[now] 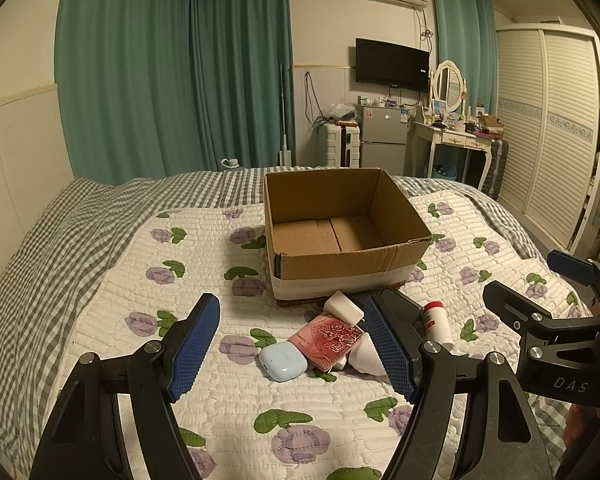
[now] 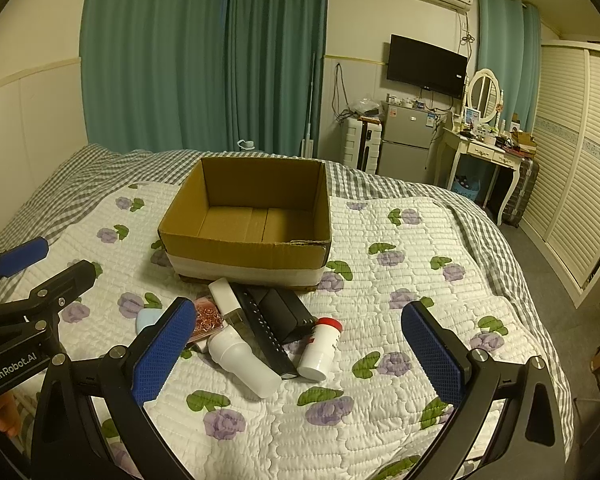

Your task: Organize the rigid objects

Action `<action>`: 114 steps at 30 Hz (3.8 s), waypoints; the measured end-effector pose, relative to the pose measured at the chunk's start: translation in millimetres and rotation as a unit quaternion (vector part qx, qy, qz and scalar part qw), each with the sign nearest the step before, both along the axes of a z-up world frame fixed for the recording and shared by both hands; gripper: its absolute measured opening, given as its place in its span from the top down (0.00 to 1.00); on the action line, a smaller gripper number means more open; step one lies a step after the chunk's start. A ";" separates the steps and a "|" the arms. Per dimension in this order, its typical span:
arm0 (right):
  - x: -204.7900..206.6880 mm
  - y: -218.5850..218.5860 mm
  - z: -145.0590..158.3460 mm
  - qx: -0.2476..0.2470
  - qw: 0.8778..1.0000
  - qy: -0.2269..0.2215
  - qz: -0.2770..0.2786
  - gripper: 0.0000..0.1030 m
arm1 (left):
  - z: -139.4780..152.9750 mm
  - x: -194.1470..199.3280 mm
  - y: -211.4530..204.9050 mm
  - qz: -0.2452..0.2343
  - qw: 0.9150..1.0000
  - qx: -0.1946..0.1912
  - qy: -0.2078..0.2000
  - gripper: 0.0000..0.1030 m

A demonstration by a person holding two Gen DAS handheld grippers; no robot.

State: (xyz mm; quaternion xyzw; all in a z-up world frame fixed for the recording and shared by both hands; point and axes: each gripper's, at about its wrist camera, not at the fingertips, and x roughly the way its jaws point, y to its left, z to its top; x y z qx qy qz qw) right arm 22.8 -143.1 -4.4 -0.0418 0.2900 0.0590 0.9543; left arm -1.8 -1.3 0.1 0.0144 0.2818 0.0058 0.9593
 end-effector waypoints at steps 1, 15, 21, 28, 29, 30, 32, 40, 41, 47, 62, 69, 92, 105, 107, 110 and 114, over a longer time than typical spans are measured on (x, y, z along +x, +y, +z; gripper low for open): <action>0.2 0.1 0.0 0.000 1.000 0.001 0.000 0.00 | 0.2 -0.3 -0.5 0.000 1.000 0.000 0.000 0.25; 0.6 -1.5 -8.1 -0.004 1.000 0.012 -0.007 0.00 | 1.8 -0.2 5.0 0.006 1.000 0.000 -0.001 0.25; 12.5 -3.0 -8.6 -0.011 1.000 0.021 -0.015 0.00 | -7.0 17.2 26.0 0.020 1.000 -0.002 0.011 0.25; 39.7 -8.2 -32.0 -0.021 0.998 0.053 -0.022 0.00 | -53.5 54.3 36.2 0.041 0.994 0.022 0.096 0.25; 43.4 -9.4 -36.3 -0.020 0.998 0.059 -0.024 0.00 | -62.8 59.5 36.6 0.042 0.992 0.023 0.115 0.25; 49.6 -13.2 -45.0 -0.015 0.997 0.070 -0.027 0.00 | -69.2 63.6 37.0 0.043 0.990 0.024 0.130 0.25; 55.3 -17.6 -53.9 -0.009 0.996 0.082 -0.032 0.01 | -83.0 71.6 36.8 0.047 0.986 0.028 0.155 0.25; 84.1 -28.4 -84.9 0.017 0.992 0.120 -0.045 0.04 | -132.7 93.0 17.5 0.001 0.969 0.060 0.239 0.26; 87.0 -28.1 -87.2 0.018 0.991 0.122 -0.045 0.04 | -139.5 95.4 15.3 -0.002 0.966 0.068 0.249 0.26; 94.1 -30.1 -100.4 0.023 0.989 0.138 -0.046 0.04 | -154.9 111.2 8.0 -0.012 0.962 0.094 0.257 0.27; 82.8 28.5 -100.0 0.013 0.983 0.156 0.095 0.30 | -122.3 93.0 8.6 -0.052 0.973 0.059 0.216 0.43; 89.0 76.4 -130.6 -0.042 0.964 0.208 0.159 0.46 | -107.0 88.4 24.7 -0.033 0.977 0.032 0.207 0.43; 88.6 72.7 -66.1 -0.016 0.983 0.139 0.116 0.52 | -54.2 80.0 27.4 -0.032 0.988 -0.004 0.152 0.43; 127.0 40.7 63.6 -0.009 0.994 0.055 0.091 0.52 | 42.5 157.1 10.3 -0.058 0.995 -0.017 0.077 0.43; 141.2 34.3 72.9 -0.002 0.995 0.048 0.087 0.52 | 44.7 178.5 6.2 -0.062 0.995 -0.011 0.076 0.43; 168.3 26.2 72.5 0.012 0.996 0.047 0.080 0.52 | 37.9 208.6 2.9 -0.065 0.995 -0.015 0.079 0.43; 197.7 20.4 57.9 0.019 0.995 0.059 0.074 0.52 | 10.8 243.1 -8.6 -0.072 0.993 0.001 0.097 0.43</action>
